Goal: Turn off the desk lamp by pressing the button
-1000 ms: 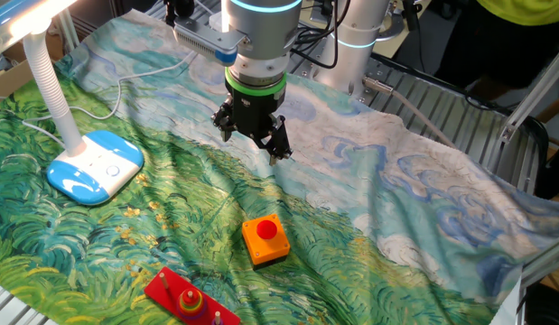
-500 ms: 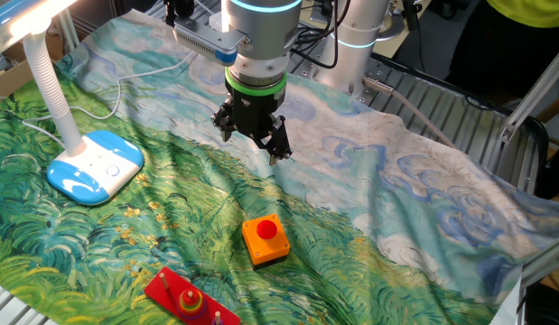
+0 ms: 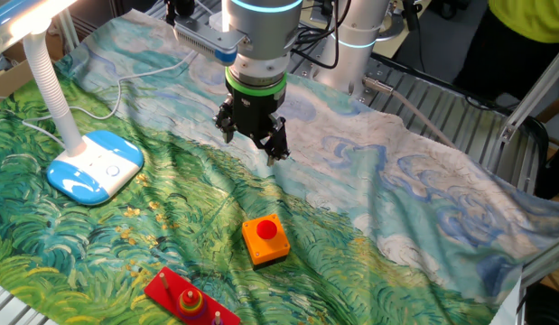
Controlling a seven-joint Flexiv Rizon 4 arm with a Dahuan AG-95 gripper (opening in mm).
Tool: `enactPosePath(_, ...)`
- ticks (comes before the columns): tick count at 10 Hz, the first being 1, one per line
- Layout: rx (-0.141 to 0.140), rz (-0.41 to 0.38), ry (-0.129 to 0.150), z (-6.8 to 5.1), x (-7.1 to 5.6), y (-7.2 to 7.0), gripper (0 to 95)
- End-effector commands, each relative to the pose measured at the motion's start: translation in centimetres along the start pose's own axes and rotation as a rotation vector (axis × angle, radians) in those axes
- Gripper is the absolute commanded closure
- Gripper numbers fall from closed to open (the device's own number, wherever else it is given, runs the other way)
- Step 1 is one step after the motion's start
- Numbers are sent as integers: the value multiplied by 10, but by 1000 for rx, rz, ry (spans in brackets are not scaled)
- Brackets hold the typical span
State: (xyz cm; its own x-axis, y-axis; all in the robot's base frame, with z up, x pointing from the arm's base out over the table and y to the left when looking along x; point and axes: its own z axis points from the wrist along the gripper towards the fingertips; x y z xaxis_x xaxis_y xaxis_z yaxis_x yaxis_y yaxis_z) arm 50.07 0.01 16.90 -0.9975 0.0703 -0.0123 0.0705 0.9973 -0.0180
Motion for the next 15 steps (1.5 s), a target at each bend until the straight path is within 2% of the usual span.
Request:
enactPosePath(1,19,73,-19,0,0,-1,950)
enactPosePath(3,16,86,-34,0,0,-1,950)
enactPosePath(15,17,96,-33,1,0,-1,950)
